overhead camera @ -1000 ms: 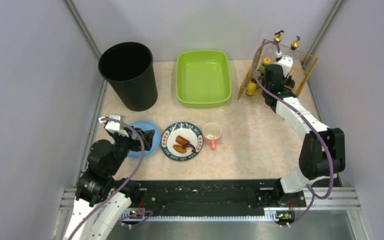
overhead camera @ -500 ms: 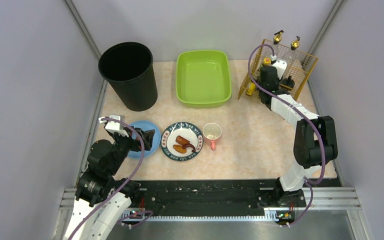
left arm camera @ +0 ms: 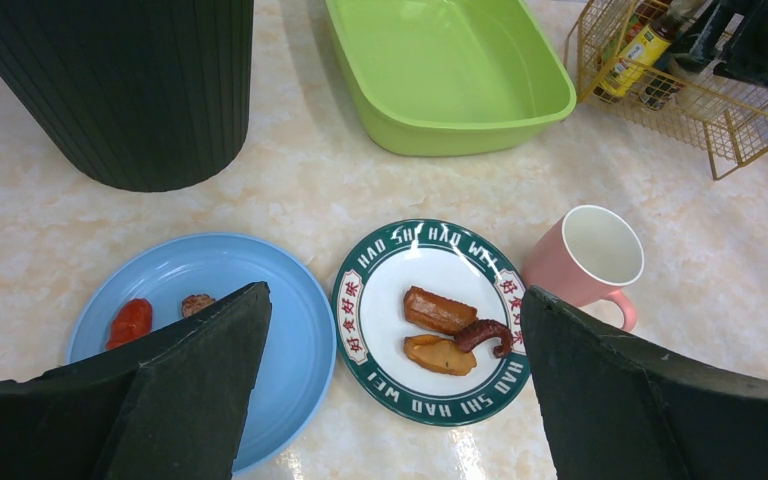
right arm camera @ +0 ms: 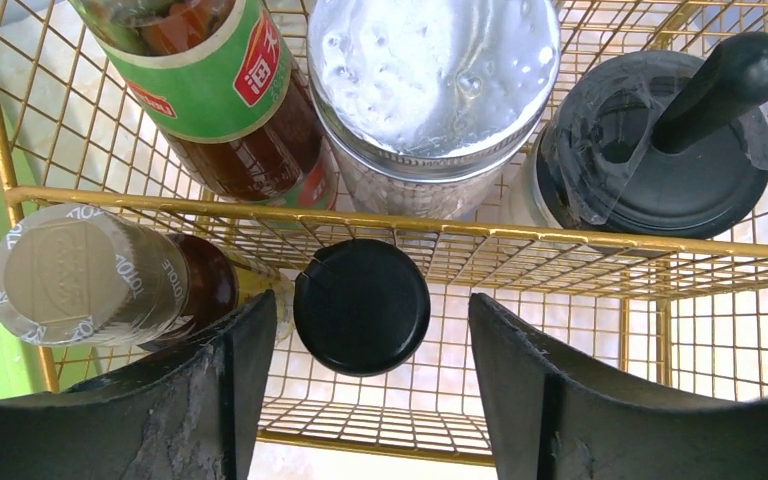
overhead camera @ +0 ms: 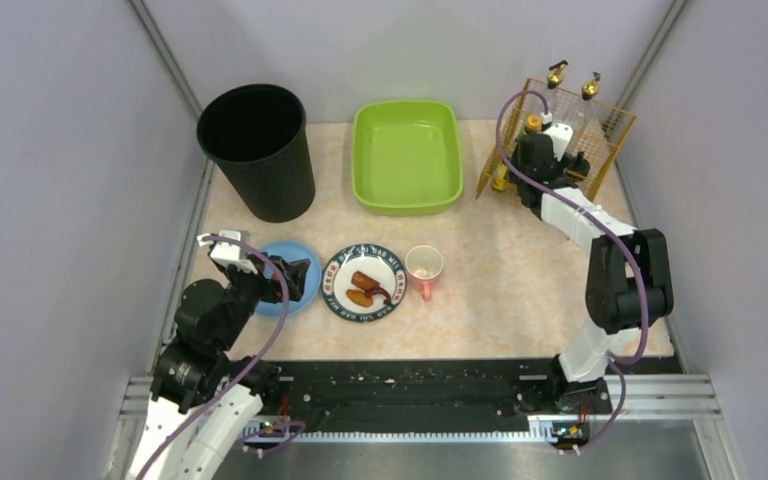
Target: Clear the kitchen counter
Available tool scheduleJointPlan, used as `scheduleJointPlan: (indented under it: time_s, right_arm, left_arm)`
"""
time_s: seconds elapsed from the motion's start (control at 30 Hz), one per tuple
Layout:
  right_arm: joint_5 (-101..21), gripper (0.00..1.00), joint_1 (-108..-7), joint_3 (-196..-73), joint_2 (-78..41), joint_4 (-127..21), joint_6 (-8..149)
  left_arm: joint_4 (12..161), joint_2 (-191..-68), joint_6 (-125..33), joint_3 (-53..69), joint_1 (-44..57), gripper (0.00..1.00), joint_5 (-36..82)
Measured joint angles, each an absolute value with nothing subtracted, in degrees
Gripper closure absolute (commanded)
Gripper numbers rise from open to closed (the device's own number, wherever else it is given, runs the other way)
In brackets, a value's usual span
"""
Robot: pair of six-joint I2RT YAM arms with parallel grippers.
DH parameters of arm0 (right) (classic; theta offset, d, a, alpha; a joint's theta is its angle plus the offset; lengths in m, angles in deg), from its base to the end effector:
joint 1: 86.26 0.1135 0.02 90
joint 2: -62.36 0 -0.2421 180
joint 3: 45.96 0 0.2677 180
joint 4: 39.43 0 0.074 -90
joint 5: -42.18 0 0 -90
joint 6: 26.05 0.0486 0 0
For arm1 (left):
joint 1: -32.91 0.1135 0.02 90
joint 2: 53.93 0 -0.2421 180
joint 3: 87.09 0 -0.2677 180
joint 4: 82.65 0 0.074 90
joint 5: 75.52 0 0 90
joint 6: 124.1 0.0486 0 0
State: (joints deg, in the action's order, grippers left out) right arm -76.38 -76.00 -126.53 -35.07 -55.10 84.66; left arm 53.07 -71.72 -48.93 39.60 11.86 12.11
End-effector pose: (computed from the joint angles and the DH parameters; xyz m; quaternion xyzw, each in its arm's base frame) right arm 0.4035 0.0494 0.2132 0.1955 0.8354 -0.0840 0.5067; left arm 0.1206 -0.0443 0.3243 0.0277 0.7585 -0.1856 0.6241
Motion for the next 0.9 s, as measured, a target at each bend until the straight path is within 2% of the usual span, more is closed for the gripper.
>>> scheduleJointPlan:
  time_s: [0.27, 0.47, 0.6, 0.9]
  right_arm:
    - [-75.9, 0.27, -76.0, -126.4, -33.1, -56.4, 84.6]
    - [-72.3, 0.27, -76.0, -125.8, -24.7, -56.5, 84.6]
    - [-69.7, 0.22, -75.7, -124.1, -17.5, -56.1, 84.4]
    - [-67.3, 0.21, -67.2, -123.1, -9.4, -56.3, 81.6]
  left_arm:
    - [53.1, -71.7, -48.9, 39.6, 11.9, 0.01, 12.1]
    - [53.0, -71.8, -48.9, 39.6, 11.9, 0.01, 12.1]
    - [53.0, -71.8, -48.9, 39.6, 11.9, 0.01, 12.1]
    - [53.0, -71.8, -48.9, 39.6, 11.9, 0.01, 12.1]
